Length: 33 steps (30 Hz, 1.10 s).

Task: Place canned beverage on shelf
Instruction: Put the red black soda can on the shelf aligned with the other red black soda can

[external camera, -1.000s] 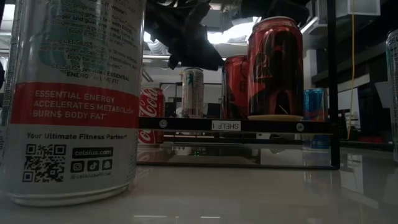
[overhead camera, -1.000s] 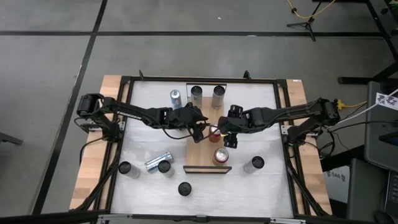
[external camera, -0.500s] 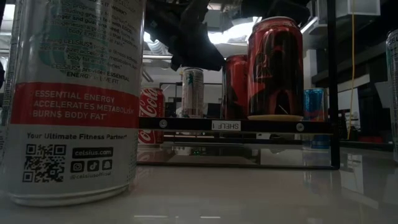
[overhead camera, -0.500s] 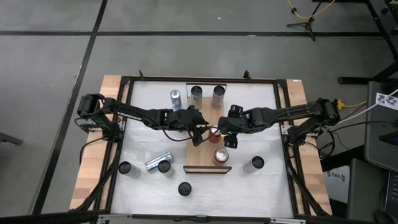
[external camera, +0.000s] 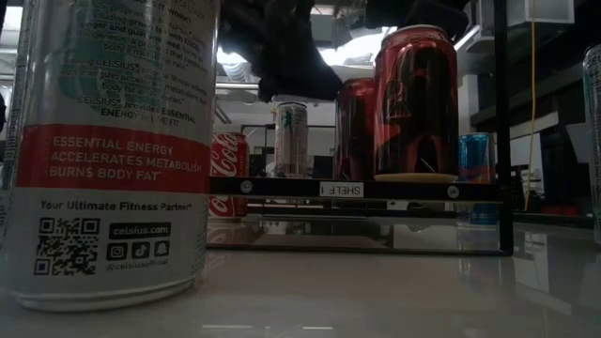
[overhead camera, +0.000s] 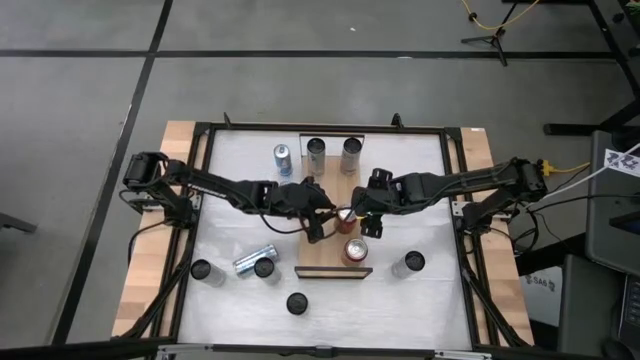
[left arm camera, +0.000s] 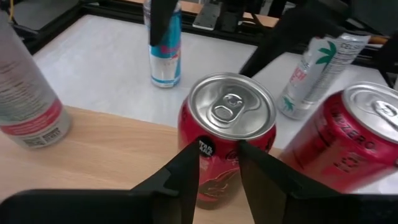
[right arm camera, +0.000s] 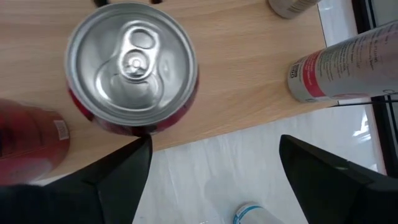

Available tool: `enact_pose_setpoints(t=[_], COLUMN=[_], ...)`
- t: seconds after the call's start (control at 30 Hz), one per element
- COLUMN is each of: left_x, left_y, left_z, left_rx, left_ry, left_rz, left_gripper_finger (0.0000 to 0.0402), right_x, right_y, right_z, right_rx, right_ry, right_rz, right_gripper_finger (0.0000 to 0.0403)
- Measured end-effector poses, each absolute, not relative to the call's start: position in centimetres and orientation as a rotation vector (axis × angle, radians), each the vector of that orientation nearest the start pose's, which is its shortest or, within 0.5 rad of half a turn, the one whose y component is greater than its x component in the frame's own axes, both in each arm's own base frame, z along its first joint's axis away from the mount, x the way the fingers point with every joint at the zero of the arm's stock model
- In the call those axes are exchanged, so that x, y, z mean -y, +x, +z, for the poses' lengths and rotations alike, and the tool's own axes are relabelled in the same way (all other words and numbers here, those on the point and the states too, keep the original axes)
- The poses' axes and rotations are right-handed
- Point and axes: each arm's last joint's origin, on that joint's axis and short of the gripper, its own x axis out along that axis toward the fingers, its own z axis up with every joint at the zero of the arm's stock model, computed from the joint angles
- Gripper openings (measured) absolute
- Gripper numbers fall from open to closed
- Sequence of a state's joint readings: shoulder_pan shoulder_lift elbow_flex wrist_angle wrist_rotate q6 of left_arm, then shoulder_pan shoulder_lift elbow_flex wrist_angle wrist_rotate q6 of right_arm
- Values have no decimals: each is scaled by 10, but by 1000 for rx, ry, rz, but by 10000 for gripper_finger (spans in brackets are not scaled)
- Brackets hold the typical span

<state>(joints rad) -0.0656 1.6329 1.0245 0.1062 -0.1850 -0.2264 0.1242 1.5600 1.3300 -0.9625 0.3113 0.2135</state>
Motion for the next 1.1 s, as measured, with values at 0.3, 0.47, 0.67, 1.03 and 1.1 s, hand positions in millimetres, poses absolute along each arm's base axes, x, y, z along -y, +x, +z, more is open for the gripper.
enact_pose_setpoints(t=[0.3, 0.47, 0.67, 1.03, 1.1], left_x=[25, 25, 23, 10, 6], left_y=[355, 355, 352, 349, 350], left_z=[230, 231, 235, 238, 238], left_rx=[-484, -482, -474, -458, -456], left_ry=[-153, -152, -145, -84, -94], left_rz=[154, 160, 187, 363, 377], left_gripper_finger=[111, 111, 111, 111, 111], right_x=[-29, -29, -28, -20, -15], right_y=[303, 301, 296, 297, 297], right_z=[281, 282, 294, 300, 300], right_rx=[-1139, -1152, -1171, -1131, -1133], right_ry=[-69, -68, -74, -121, -112], right_rz=[-286, -283, -285, -376, -391], right_gripper_finger=[344, 344, 344, 344, 344])
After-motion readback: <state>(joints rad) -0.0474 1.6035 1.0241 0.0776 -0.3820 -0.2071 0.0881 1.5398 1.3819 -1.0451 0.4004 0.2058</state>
